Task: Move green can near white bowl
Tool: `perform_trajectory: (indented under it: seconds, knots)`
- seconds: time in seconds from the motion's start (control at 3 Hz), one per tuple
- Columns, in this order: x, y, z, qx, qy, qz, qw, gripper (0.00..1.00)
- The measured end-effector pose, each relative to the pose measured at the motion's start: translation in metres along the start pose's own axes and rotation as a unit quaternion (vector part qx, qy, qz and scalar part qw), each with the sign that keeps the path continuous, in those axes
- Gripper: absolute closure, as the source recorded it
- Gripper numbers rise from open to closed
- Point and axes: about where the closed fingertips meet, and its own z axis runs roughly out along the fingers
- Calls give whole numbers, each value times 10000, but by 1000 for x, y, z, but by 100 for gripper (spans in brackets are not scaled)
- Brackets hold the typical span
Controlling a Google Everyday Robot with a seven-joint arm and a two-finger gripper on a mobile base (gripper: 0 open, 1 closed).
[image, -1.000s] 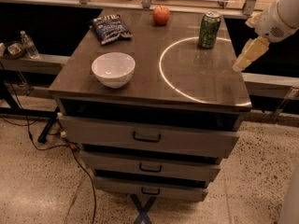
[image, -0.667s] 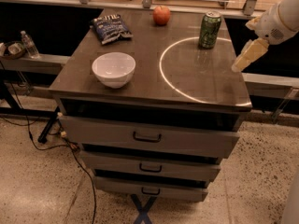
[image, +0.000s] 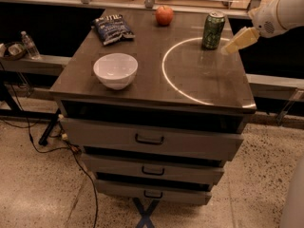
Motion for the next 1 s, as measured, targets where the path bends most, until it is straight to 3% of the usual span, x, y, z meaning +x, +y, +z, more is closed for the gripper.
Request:
perform_trajectory:
  seconds: [0.67,1.0]
  knots:
    - [-25,-38,54,555,-558,305,9964,0]
    - [-27,-46,79,561,-700,619,9940,1]
